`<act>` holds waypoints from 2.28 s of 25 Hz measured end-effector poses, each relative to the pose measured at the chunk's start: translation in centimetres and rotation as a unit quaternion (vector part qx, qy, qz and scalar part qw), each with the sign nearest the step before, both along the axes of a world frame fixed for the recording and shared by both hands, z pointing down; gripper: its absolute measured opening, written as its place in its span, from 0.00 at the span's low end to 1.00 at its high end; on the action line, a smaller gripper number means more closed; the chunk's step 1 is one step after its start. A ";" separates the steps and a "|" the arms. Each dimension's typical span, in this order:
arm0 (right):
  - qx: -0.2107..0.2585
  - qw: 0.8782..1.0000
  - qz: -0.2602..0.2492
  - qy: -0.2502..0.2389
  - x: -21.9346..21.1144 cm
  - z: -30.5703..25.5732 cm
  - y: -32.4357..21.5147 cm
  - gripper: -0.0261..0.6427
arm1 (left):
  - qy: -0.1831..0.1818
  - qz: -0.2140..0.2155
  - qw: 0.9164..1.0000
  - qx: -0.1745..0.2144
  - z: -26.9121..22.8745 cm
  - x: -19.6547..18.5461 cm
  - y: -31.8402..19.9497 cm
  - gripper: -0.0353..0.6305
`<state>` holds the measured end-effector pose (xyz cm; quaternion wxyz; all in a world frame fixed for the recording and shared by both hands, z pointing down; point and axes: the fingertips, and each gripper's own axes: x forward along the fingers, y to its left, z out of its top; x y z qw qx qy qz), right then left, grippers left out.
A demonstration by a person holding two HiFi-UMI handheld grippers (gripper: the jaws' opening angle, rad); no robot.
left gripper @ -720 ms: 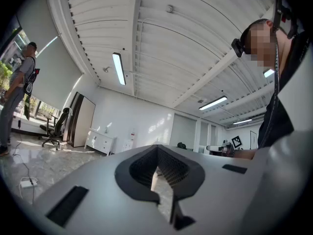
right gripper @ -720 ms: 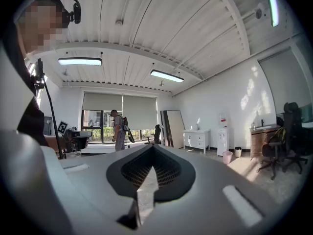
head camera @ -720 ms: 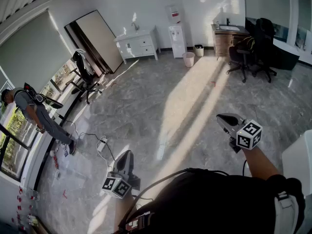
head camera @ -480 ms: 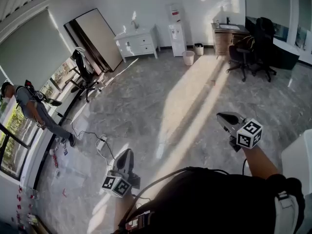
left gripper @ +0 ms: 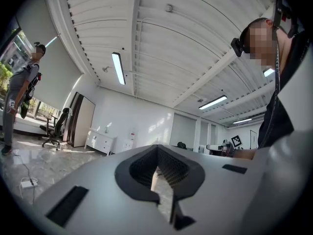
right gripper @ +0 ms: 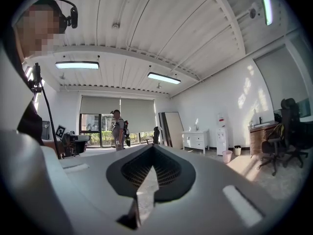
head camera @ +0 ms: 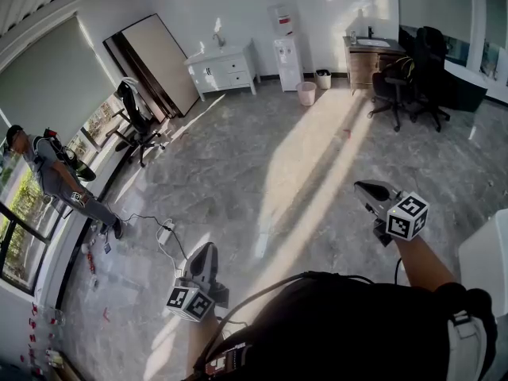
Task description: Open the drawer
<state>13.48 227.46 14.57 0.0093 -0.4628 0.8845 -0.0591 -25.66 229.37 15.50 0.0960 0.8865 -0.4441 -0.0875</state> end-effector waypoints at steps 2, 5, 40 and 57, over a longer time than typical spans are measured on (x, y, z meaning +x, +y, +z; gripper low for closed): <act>-0.002 1.000 0.000 0.000 0.0 0.2 0.0 0.03 | 0.000 0.003 1.000 0.001 0.0 0.2 -0.1 0.05; -0.005 1.000 0.000 -0.001 0.0 1.0 -0.2 0.04 | -0.003 0.008 1.000 0.000 0.4 0.6 -0.6 0.05; -0.043 0.999 -0.002 -0.020 18.6 5.9 -4.5 0.04 | -0.027 0.028 0.999 -0.011 2.3 20.2 -4.5 0.05; -0.021 0.998 0.063 0.004 5.8 1.9 -17.3 0.04 | -0.006 0.095 0.995 0.002 0.3 7.8 -22.7 0.05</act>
